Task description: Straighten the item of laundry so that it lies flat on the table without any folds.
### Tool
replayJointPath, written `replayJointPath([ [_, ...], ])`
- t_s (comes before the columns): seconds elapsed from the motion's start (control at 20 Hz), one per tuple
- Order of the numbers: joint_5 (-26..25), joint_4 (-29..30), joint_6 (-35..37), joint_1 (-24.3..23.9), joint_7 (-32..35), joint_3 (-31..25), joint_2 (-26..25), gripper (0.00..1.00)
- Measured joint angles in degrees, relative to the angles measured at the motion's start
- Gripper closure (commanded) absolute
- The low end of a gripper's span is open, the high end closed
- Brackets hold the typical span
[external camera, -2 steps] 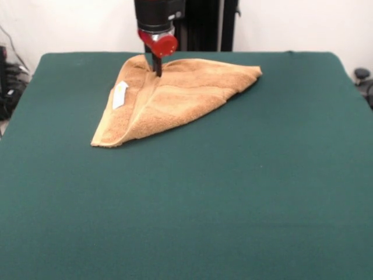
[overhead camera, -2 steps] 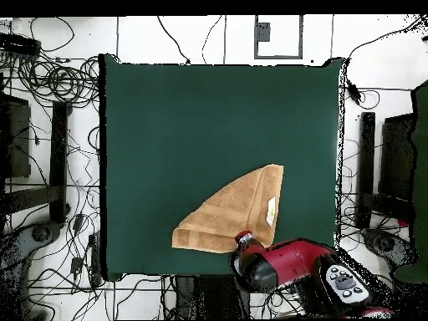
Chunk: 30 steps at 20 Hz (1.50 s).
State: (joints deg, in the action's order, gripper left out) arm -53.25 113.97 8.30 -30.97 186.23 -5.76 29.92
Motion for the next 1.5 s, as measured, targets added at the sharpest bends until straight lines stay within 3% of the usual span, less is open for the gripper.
replayJointPath([
  [0.95, 5.5, -0.5, 2.4, -1.6, 0.0, -1.1, -0.2, 1.00],
  [1.0, 5.8, -0.6, 2.5, -2.2, 0.0, -1.9, -0.1, 0.00],
  [1.5, 7.0, -0.8, 5.6, -4.3, 0.0, -4.2, -0.1, 0.00],
])
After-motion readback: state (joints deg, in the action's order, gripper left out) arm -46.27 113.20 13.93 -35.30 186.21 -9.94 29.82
